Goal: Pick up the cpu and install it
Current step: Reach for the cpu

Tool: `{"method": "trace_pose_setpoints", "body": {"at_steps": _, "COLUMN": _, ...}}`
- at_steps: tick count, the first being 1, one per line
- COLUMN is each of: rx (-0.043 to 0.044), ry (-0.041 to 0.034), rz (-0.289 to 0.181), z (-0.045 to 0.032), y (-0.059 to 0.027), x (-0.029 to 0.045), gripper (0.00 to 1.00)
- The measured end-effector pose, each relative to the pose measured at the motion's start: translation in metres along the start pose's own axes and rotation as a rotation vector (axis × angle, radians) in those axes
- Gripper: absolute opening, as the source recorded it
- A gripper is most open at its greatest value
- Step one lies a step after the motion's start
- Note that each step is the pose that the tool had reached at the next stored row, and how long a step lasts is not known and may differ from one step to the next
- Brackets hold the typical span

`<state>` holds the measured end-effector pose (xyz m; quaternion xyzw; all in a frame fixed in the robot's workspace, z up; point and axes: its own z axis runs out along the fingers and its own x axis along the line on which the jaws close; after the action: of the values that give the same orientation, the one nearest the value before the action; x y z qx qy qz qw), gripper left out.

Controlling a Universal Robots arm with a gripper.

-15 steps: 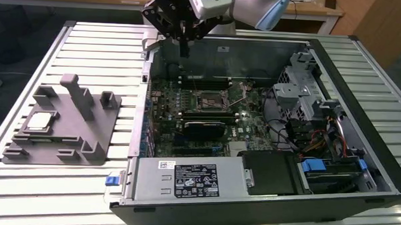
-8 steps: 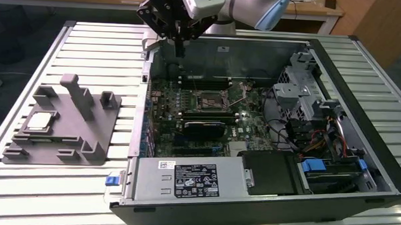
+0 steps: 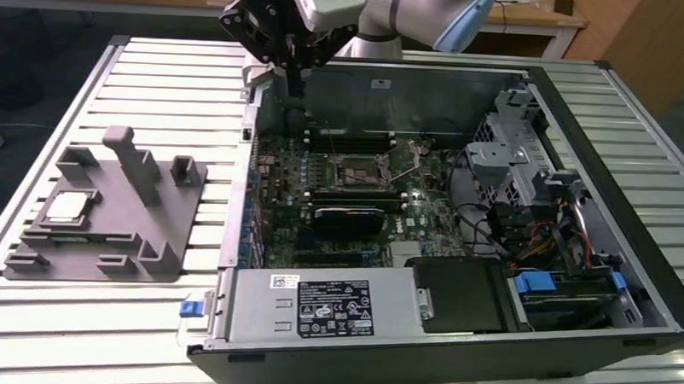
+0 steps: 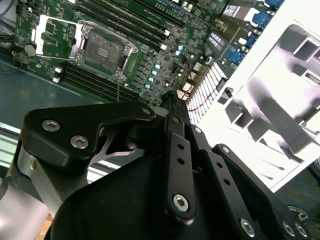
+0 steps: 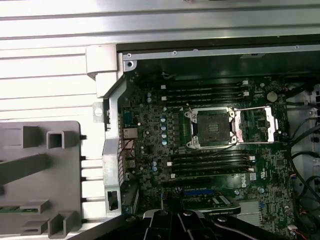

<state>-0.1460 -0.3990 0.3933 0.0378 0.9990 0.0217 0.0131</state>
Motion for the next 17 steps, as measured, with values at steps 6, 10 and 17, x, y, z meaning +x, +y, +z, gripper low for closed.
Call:
{"method": "trace_pose_setpoints", "body": {"at_steps": 6, "rx": -0.0001, "ry": -0.0001, "rz": 0.000, "z": -0.0002, "y": -0.0007, "x": 0.0099, "gripper": 0.11}}
{"method": "trace_pose_setpoints", "body": {"at_steps": 10, "rx": 0.0000, "ry": 0.0000, "rz": 0.000, "z": -0.0005, "y": -0.0013, "x": 0.0170, "gripper": 0.11}}
{"method": "trace_pose_setpoints", "body": {"at_steps": 17, "rx": 0.0000, "ry": 0.0000, "rz": 0.000, "z": -0.0008, "y": -0.0021, "x": 0.0287, "gripper": 0.11}}
